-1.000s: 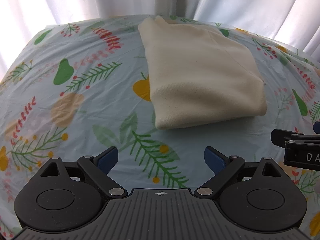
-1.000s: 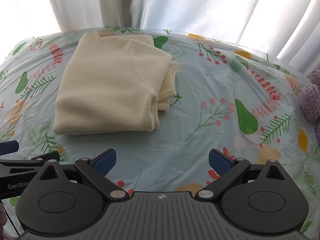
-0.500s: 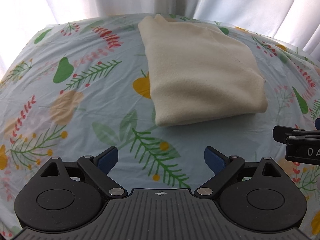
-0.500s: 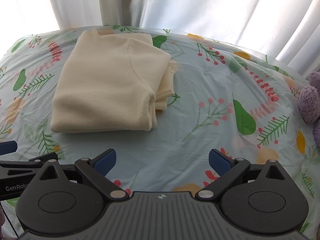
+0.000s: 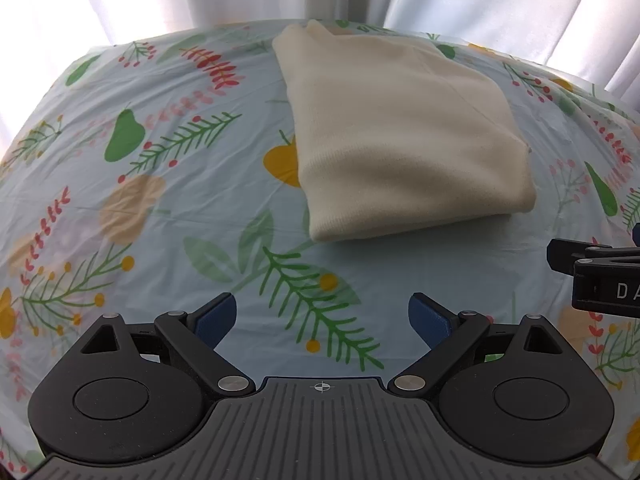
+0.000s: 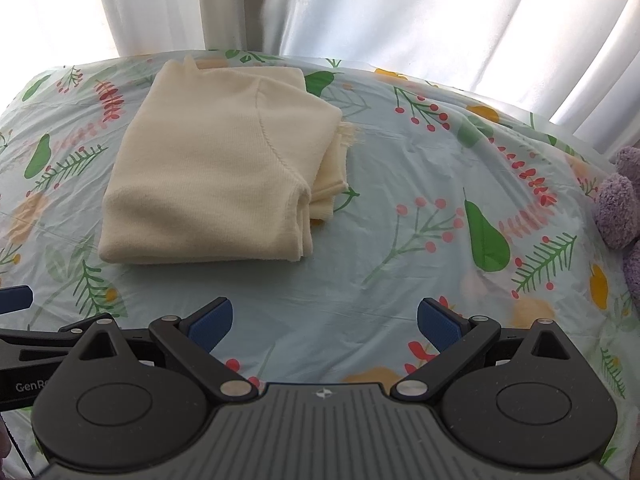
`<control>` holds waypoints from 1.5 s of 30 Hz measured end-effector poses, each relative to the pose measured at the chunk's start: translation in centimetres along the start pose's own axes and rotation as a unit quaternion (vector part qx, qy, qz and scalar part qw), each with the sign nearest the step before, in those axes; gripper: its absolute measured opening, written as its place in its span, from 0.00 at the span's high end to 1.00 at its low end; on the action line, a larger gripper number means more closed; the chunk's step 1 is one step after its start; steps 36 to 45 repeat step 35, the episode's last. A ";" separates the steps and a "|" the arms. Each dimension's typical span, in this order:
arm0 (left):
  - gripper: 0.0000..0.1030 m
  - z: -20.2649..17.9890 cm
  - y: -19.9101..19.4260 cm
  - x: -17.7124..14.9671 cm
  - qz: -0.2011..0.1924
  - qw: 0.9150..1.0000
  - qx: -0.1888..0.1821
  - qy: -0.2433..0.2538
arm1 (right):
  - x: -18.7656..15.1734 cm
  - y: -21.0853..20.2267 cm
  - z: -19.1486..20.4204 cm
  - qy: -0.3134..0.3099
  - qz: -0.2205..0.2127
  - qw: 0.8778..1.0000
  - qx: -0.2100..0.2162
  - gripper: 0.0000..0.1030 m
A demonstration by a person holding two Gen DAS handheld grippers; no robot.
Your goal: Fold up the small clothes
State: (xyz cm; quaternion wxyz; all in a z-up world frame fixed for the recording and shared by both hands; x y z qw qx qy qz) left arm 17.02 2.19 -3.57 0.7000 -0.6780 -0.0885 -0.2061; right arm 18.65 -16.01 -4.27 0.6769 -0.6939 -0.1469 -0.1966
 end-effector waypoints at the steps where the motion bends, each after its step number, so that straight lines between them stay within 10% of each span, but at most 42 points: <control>1: 0.06 0.0 0.0 0.0 0.000 1.000 0.000 0.001 | 0.0 0.0 0.0 0.000 0.000 1.000 0.000 0.04; 45: 0.06 0.0 0.1 0.0 -0.001 1.000 -0.001 0.004 | -0.1 0.0 0.3 -0.004 -0.002 1.000 -0.002 0.04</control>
Point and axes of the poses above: each gripper's, at about its wrist camera, not at the fingertips, and y roughly the way its jaws point, z to its left, x to its top, the point moved 4 cm from there along y, roughly the way its jaws point, and after that the axes turned 7 degrees about y, right-handed, at the moved point
